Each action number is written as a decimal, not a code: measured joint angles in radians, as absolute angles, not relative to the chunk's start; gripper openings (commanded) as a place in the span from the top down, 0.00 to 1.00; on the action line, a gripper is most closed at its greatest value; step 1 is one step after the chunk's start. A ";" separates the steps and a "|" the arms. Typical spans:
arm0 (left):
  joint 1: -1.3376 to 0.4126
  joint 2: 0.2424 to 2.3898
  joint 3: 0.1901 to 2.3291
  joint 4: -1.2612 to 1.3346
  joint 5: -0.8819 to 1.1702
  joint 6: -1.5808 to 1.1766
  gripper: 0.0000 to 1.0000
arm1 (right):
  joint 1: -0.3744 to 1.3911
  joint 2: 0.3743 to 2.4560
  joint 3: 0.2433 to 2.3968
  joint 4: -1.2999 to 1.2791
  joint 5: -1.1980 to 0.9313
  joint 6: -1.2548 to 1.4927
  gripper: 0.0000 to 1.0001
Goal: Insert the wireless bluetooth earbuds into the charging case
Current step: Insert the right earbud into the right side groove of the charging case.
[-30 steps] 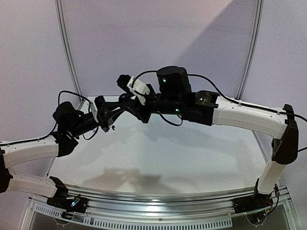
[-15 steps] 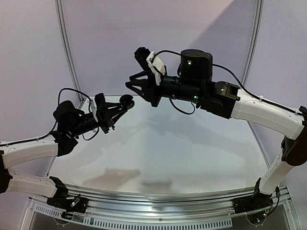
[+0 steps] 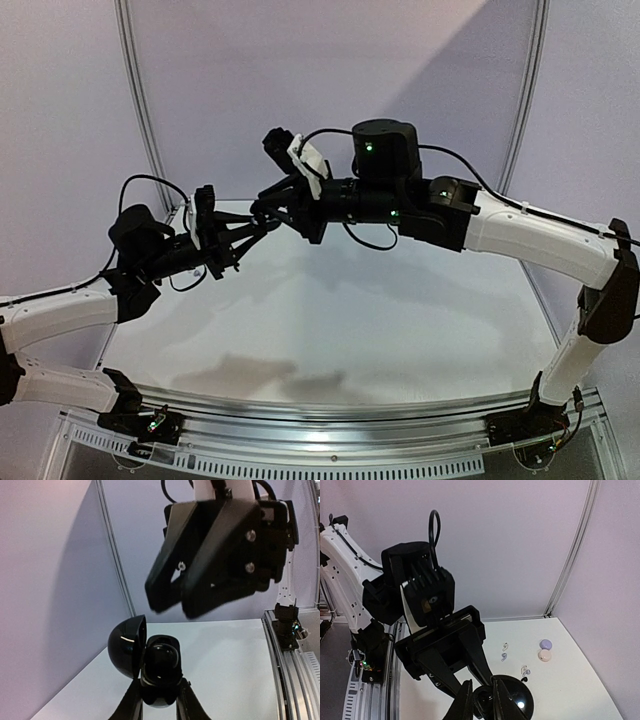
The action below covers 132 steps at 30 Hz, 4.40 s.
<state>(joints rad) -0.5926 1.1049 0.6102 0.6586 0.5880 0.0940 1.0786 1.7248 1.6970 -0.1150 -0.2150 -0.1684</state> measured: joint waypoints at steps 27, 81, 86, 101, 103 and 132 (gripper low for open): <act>-0.581 1.105 0.615 0.595 0.638 0.062 1.00 | 1.079 1.774 1.710 -0.181 -0.200 -0.181 0.89; -0.577 1.105 0.619 0.601 0.579 0.142 1.00 | 1.079 1.795 1.707 -0.133 -0.137 -0.158 0.80; -0.577 1.105 0.620 0.599 0.578 0.145 1.00 | 1.079 1.803 1.707 -0.137 -0.139 -0.159 0.78; -0.577 1.105 0.620 0.589 0.559 0.153 1.00 | 1.080 1.806 1.708 -0.133 -0.129 -0.157 1.00; -0.577 1.105 0.620 0.589 0.540 0.158 1.00 | 1.080 1.806 1.708 -0.120 -0.117 -0.141 1.00; -0.592 1.105 0.596 0.732 0.241 0.345 1.00 | 1.080 1.797 1.710 0.062 0.212 0.387 1.00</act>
<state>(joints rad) -0.5919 1.1049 0.5957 0.7322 0.2413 0.3447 1.0801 1.7969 1.7100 0.0624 0.2123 0.3866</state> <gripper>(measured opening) 0.213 0.116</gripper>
